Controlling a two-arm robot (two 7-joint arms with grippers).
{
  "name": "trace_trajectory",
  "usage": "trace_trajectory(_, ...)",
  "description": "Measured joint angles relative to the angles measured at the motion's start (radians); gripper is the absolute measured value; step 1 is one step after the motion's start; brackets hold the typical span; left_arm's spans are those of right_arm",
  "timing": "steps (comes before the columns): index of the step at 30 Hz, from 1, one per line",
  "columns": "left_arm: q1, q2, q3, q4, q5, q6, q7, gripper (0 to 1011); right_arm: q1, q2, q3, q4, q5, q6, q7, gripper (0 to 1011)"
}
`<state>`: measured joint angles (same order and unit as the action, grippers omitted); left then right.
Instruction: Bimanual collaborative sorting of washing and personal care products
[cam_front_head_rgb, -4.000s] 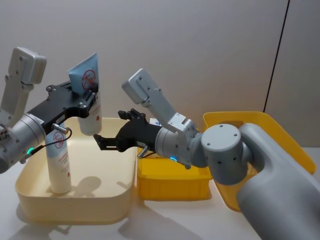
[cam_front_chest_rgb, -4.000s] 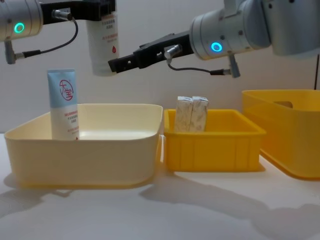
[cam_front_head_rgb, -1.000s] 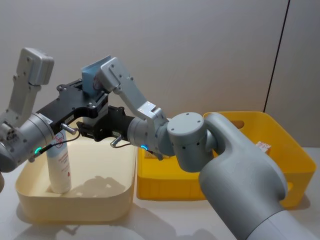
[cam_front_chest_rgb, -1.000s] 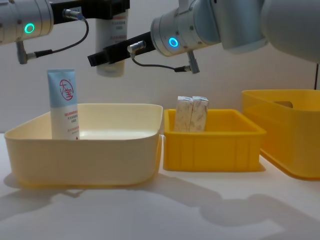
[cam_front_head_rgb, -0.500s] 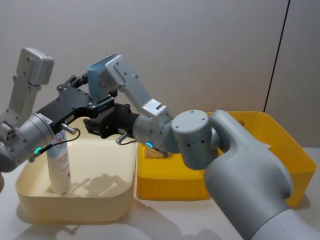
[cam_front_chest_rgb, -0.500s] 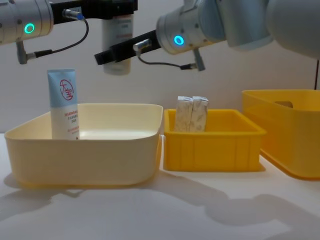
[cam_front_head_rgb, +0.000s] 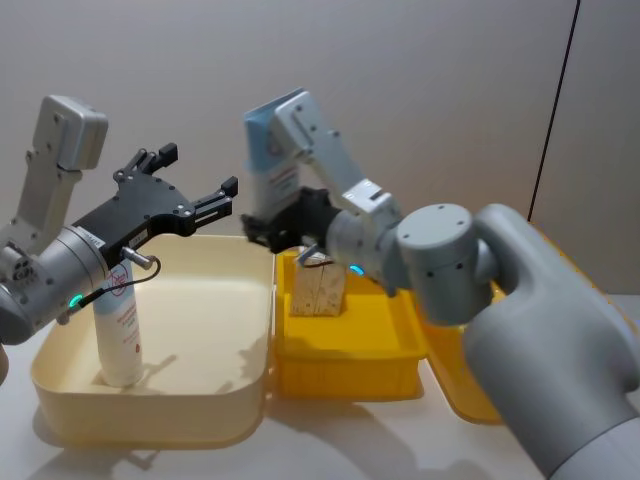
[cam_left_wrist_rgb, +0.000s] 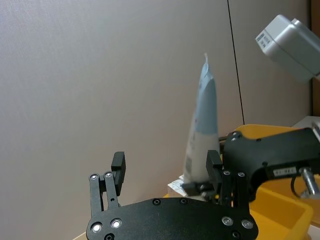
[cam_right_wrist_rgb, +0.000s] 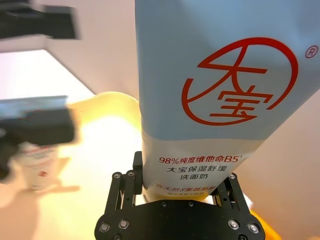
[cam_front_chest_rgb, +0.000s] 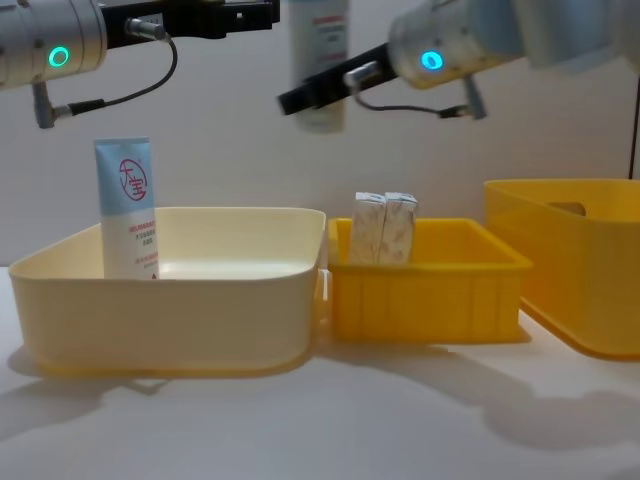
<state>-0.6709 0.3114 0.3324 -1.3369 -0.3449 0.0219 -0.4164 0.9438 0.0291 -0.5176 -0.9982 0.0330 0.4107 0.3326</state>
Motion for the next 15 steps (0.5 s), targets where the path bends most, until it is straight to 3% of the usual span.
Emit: trace_trajectory(15,0.0,0.0,0.0,0.0,0.0,0.0,0.0,1003,0.018,0.103,0.055,-0.063,-0.049,0.13,-0.062,660)
